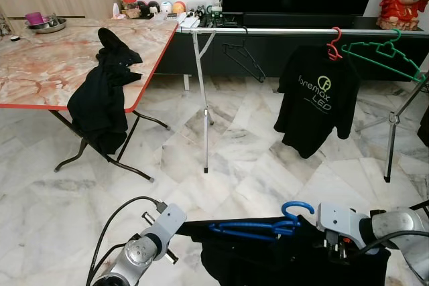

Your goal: Hang hanger

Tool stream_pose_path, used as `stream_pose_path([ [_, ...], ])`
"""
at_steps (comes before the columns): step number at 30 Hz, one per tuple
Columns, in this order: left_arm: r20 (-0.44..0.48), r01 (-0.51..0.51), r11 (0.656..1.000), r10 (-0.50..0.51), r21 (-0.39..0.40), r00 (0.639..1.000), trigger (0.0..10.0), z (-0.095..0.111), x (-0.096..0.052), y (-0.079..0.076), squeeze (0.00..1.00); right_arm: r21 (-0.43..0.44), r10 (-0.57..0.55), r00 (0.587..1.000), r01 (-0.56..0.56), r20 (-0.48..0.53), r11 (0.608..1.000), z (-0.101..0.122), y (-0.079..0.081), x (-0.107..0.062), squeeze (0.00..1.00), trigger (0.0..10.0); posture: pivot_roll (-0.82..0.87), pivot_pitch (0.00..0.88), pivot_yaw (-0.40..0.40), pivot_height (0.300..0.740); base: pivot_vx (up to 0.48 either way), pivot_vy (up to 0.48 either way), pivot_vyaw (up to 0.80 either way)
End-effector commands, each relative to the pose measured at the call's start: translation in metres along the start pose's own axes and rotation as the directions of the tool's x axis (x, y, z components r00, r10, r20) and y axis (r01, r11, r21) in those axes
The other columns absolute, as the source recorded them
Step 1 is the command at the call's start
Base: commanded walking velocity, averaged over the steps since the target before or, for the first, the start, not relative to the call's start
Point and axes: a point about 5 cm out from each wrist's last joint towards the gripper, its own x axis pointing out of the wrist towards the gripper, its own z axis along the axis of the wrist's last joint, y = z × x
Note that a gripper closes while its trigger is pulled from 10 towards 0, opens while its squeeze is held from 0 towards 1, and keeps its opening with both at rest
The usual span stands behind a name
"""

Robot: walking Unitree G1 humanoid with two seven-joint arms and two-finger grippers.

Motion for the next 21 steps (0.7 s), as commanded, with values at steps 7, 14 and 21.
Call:
stream_pose_path([
  [7,0.159,0.127,0.991,-0.132,0.043,0.978,0.0,0.033,-0.008,0.034,0.00,0.016,-0.095,0.990,0.097,-0.104,0.995,-0.010,-0.005,0.008,0.00,0.0,-0.02,0.089,0.009,0.740,0.000,0.000,0.00],
  [14,0.223,0.306,0.951,-0.308,0.046,0.925,0.0,0.052,-0.026,0.049,0.00,0.039,-0.165,0.980,0.170,-0.107,0.985,-0.003,-0.010,0.019,0.00,0.0,-0.01,0.088,0.010,0.740,0.000,0.000,0.00],
  [21,0.312,0.471,0.881,-0.461,0.049,0.831,0.0,0.076,-0.040,0.037,0.00,0.083,-0.154,0.988,0.153,-0.004,0.985,0.018,-0.002,0.039,0.00,0.0,0.00,0.082,0.012,0.740,0.000,0.000,0.00],
])
